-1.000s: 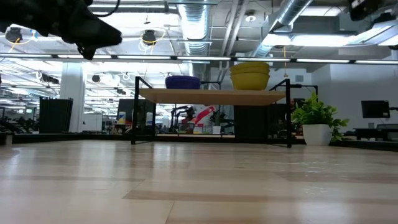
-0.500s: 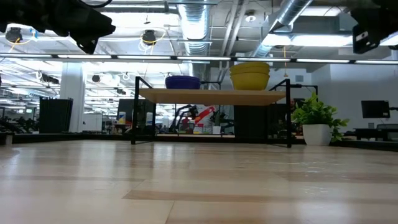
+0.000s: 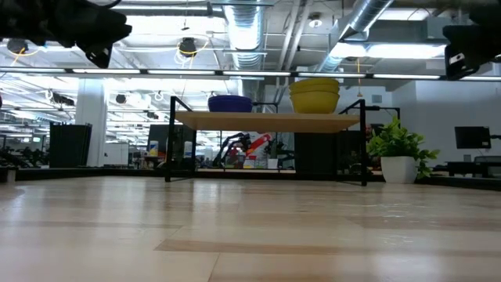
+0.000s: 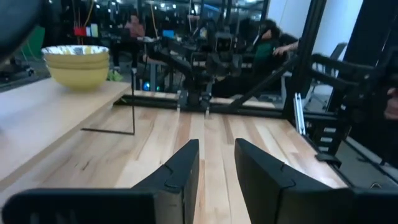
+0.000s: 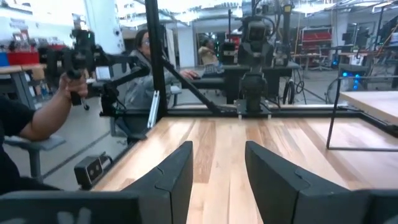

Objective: Pick & Place Mini bowls
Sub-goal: Return to Home Position

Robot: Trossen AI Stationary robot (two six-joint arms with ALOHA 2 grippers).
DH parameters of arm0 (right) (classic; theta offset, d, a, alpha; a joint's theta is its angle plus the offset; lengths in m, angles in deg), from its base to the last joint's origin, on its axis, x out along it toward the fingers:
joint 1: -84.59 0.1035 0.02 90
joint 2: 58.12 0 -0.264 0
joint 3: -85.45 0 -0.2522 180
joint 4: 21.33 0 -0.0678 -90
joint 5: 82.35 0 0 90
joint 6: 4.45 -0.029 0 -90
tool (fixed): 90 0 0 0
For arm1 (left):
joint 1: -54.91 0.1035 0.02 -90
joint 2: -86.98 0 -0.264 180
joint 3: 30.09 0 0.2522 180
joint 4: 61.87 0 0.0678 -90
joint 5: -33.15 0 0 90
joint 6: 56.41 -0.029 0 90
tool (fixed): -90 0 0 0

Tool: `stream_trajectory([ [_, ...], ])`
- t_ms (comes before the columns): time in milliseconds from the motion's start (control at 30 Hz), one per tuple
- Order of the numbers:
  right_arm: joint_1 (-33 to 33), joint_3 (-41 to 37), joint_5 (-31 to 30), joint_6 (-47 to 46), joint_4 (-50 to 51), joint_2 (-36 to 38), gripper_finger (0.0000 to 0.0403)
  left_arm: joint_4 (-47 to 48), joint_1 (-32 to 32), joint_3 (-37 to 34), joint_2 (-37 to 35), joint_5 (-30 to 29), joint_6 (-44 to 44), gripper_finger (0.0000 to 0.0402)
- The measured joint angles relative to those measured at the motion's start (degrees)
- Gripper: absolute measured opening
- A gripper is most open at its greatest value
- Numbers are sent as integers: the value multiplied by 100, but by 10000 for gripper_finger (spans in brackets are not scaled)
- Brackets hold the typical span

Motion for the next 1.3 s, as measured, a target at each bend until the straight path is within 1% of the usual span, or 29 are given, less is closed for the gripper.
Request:
stream_trajectory([
  [233, 0, -2, 45, -196, 282, -2, 135, -61, 2, -353, -947, -58, -4, 101],
  [400, 5, -2, 305, -198, 351, 16, 135, -75, 25, -419, -892, -308, -19, 101],
  [533, 39, 0, 458, -242, 542, 30, 135, -138, 48, -598, -927, -354, 14, 101],
  [733, 52, -2, 435, -653, 890, 27, 134, -638, 50, -958, -927, -393, 172, 101],
  [833, 52, -2, 434, -698, 1035, 27, 136, -842, 50, -1132, -927, -391, 209, 101],
  [1067, 52, -2, 433, -770, 1205, 25, 135, -838, 50, -1178, -916, -391, 215, 101],
  [1300, 52, -2, 431, -1429, 1202, 25, 134, -844, 50, -1178, -915, -390, 198, 101],
])
